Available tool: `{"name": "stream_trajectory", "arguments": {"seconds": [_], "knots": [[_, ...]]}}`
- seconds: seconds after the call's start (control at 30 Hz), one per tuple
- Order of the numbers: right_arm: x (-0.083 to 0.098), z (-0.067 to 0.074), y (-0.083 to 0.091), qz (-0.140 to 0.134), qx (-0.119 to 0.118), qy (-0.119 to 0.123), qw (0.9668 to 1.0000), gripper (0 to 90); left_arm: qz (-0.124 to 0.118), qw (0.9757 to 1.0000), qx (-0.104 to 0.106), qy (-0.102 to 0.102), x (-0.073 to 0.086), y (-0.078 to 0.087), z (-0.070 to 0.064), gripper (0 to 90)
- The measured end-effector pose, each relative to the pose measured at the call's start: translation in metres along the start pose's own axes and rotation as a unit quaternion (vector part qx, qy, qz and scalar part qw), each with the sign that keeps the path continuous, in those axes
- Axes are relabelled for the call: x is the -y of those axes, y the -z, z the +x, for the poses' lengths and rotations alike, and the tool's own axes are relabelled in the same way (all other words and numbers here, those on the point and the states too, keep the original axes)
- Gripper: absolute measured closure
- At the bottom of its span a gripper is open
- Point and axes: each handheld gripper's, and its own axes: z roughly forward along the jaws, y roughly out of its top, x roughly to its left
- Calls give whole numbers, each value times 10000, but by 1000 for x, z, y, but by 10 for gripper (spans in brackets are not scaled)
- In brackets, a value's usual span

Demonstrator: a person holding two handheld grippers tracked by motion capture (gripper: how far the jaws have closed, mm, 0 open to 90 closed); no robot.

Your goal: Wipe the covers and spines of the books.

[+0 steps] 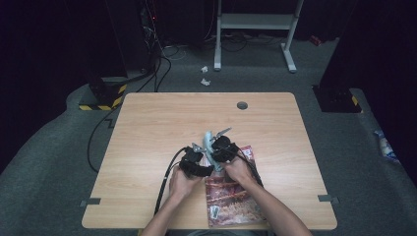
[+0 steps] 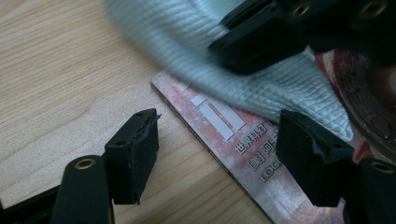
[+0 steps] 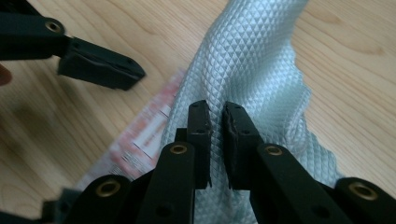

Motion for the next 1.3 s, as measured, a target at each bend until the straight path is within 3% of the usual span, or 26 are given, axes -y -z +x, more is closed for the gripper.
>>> {"name": "stream_trajectory", "arguments": {"seconds": [0.13,0.27,0.47,0.6,0.7,0.9,1.07,1.17,1.23,1.3], "knots": [[-6,5,-2,99,-19,70,9999,816,1,10000,-9,-12,0,0,0,292],[2,-7,4,125,159,-18,9998,817,2,10000,-16,-29,0,0,1,287],[39,-54,31,166,671,-471,9965,817,-6,10000,-16,-6,0,0,0,286],[56,-76,43,111,747,-865,9934,818,-2,10000,-20,-2,0,0,0,286],[52,-69,40,108,822,-750,9937,818,4,10000,-22,1,0,0,0,286],[21,-25,16,88,321,-231,9992,818,11,10000,-20,20,0,0,0,287],[0,7,0,38,-62,71,9999,817,28,10000,-19,2,0,0,0,291],[0,8,-1,-1,-130,136,9998,816,55,10000,-13,-33,0,1,0,289],[2,5,1,44,-180,-80,9998,816,65,10000,-16,-36,0,1,0,288],[7,-5,5,60,-10,48,10000,816,73,10000,-33,-53,0,1,0,285]]}}
